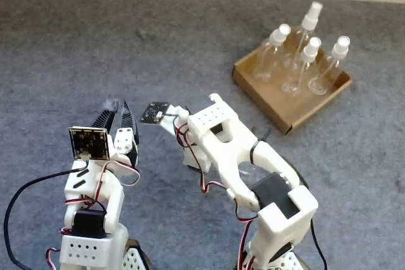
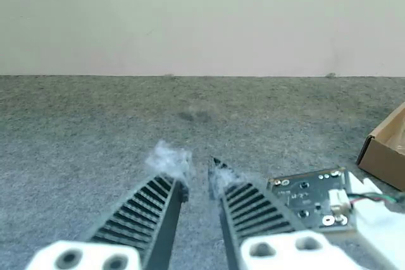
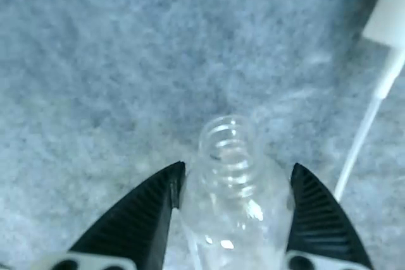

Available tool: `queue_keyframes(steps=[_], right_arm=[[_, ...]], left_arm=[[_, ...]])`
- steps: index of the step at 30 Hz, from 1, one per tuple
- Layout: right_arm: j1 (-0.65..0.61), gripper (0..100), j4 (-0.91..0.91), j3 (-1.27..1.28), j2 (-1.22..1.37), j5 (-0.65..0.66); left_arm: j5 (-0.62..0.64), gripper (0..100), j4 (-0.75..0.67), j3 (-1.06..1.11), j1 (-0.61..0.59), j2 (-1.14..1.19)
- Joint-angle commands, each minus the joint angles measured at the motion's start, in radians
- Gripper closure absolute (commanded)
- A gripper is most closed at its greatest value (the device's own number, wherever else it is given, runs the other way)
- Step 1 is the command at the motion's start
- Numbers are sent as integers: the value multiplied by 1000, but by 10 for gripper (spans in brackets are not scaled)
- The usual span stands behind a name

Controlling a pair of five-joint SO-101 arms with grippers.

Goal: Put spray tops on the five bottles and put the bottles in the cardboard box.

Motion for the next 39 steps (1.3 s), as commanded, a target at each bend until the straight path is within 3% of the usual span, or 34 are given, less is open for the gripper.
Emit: queue_keyframes(steps=[1,25,31,39], right_arm=[[5,773,74,-101,-15,11],[-27,772,91,-131,-180,5],[-39,655,90,-133,-186,3],[-41,655,202,-140,-200,6]], left_arm=[[-9,993,3,19,10,-5],[-9,993,3,19,12,-5],[-9,993,5,19,10,-5],[-9,993,5,19,10,-5]])
